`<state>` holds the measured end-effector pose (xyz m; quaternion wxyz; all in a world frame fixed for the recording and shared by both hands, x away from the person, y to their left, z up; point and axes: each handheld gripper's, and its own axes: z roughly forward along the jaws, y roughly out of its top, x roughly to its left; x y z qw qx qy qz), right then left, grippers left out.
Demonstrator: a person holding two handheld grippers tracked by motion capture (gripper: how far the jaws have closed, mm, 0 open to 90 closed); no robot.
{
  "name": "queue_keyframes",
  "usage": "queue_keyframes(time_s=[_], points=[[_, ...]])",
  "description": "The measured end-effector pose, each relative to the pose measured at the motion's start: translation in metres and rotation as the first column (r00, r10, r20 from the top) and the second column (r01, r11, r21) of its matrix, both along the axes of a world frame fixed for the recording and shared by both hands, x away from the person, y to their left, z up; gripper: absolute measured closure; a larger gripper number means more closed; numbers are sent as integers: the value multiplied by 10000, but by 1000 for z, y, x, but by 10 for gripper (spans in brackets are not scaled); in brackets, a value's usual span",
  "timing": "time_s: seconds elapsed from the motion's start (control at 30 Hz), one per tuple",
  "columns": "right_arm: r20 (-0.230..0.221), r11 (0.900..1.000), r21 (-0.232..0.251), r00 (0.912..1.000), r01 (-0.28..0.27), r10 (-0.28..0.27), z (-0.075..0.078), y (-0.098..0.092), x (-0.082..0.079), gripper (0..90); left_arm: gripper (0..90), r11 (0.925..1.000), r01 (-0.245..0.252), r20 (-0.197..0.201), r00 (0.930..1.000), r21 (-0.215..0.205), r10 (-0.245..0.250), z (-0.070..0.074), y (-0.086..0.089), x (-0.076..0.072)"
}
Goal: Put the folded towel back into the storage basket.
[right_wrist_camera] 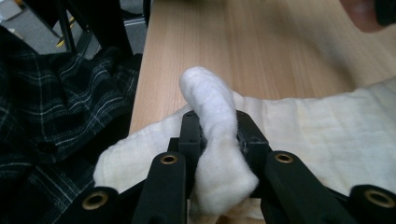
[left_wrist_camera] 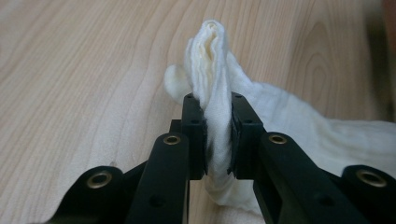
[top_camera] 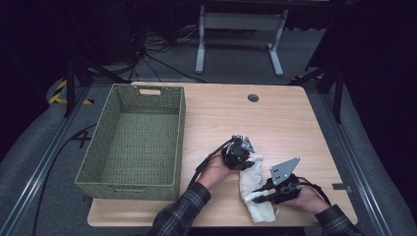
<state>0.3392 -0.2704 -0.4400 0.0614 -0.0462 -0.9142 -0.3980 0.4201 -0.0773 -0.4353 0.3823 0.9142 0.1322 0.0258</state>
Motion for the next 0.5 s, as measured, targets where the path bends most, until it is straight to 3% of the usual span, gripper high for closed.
queue_keyframes(time_s=[0.27, 0.43, 0.5], points=[[54, 9986, 371, 9992, 389, -391, 18, 5, 7, 766, 794, 9997, -114, 162, 9998, -232, 117, 24, 8, -3], [171, 9974, 499, 9985, 516, -525, 30, 7, 12, 767, 794, 9990, -451, 270, 9986, -70, 453, 43, 13, -4], [253, 9968, 571, 9980, 557, -572, 34, 7, 14, 767, 794, 9970, -748, 67, 9972, -194, 750, 53, 16, -4]])
